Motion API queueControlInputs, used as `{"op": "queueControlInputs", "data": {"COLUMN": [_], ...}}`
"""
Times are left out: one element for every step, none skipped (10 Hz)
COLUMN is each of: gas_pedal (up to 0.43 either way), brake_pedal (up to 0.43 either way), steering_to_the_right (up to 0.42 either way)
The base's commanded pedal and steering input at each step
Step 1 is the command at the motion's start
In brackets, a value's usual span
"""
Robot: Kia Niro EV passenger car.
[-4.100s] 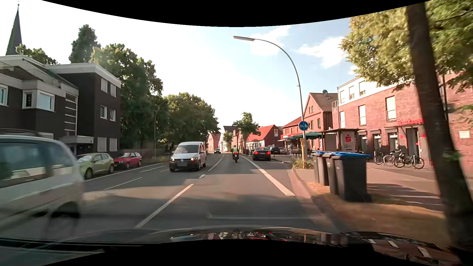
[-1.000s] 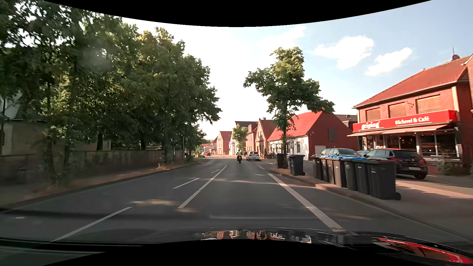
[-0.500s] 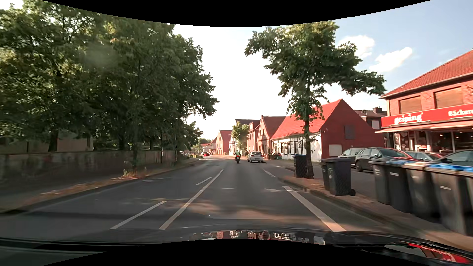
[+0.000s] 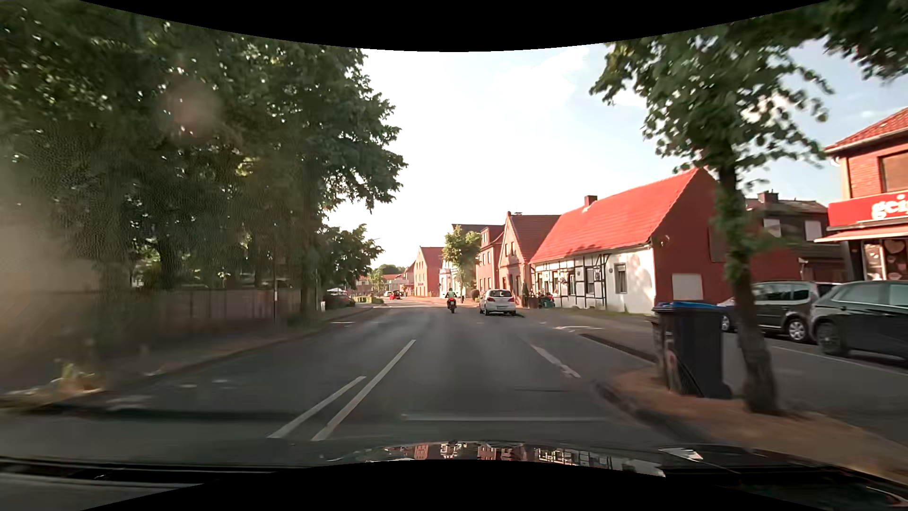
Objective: Follow the waypoints while adhering to traffic rules and regulations
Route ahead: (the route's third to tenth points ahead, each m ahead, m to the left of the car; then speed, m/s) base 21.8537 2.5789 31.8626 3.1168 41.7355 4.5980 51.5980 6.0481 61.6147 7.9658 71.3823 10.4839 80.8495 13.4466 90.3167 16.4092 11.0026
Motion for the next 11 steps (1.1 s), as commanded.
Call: {"op": "queueControlInputs", "data": {"gas_pedal": [0.26,0.26,0.26,0.26,0.248,0.228,0.228,0.22,0.22,0.22,0.22], "brake_pedal": [0.0,0.0,0.0,0.0,0.0,0.0,0.0,0.0,0.0,0.0,0.0], "steering_to_the_right": [-0.007,-0.007,-0.007,-0.008,-0.008,-0.011,-0.015,-0.021,-0.023,-0.023,-0.022]}}
